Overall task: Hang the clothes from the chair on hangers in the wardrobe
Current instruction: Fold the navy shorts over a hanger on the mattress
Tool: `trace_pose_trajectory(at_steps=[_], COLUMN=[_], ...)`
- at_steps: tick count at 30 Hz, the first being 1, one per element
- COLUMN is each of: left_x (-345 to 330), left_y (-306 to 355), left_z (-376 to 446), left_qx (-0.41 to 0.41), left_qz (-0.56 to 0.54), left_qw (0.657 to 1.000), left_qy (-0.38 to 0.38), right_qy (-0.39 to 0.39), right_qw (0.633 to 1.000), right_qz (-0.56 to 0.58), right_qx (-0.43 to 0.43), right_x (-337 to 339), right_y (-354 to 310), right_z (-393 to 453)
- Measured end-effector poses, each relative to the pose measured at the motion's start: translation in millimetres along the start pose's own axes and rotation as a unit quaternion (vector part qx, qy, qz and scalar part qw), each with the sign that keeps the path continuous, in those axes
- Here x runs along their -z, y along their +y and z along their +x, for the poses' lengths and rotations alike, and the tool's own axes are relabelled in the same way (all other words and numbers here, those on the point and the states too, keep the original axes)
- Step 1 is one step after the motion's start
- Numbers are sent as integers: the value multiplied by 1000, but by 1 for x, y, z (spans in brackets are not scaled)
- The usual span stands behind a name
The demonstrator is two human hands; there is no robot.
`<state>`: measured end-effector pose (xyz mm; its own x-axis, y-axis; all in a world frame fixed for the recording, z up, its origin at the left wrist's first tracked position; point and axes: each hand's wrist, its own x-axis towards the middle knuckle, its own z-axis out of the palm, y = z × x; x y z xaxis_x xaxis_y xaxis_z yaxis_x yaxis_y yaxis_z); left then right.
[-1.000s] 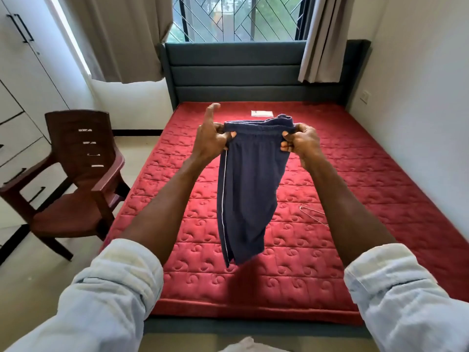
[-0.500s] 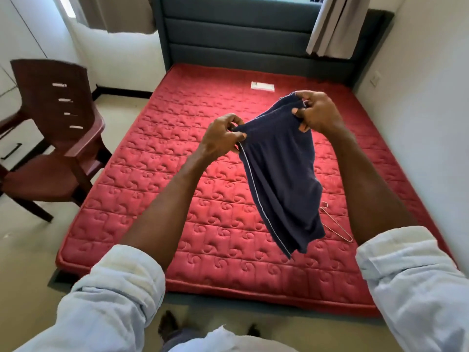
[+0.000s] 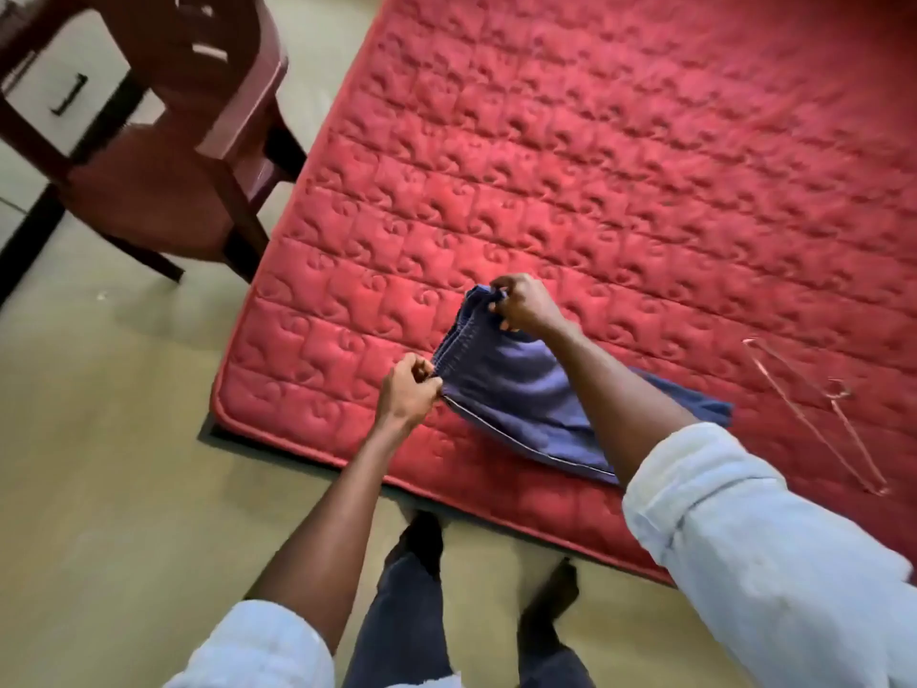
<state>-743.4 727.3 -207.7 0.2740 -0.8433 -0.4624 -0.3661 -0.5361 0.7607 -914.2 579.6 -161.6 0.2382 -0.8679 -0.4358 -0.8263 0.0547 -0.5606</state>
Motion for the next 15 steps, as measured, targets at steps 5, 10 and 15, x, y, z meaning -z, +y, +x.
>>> trace_pose_trajectory(at_steps=[5,10,15], left_x=[29,33,2], left_y=[-76,-139,-151], left_z=[51,84,89], left_qx=[43,126,154], left_qz=[20,6,102], left_qw=[999,988,973], left_qy=[8,92,137], right_qy=[8,-7,-64], right_qw=[1000,1000,996], right_qz=[-6,21,55], right_qx=[-6,0,6], right_x=[-119,-190,-238], right_y=[-17,-31,-22], right_z=[70,111,114])
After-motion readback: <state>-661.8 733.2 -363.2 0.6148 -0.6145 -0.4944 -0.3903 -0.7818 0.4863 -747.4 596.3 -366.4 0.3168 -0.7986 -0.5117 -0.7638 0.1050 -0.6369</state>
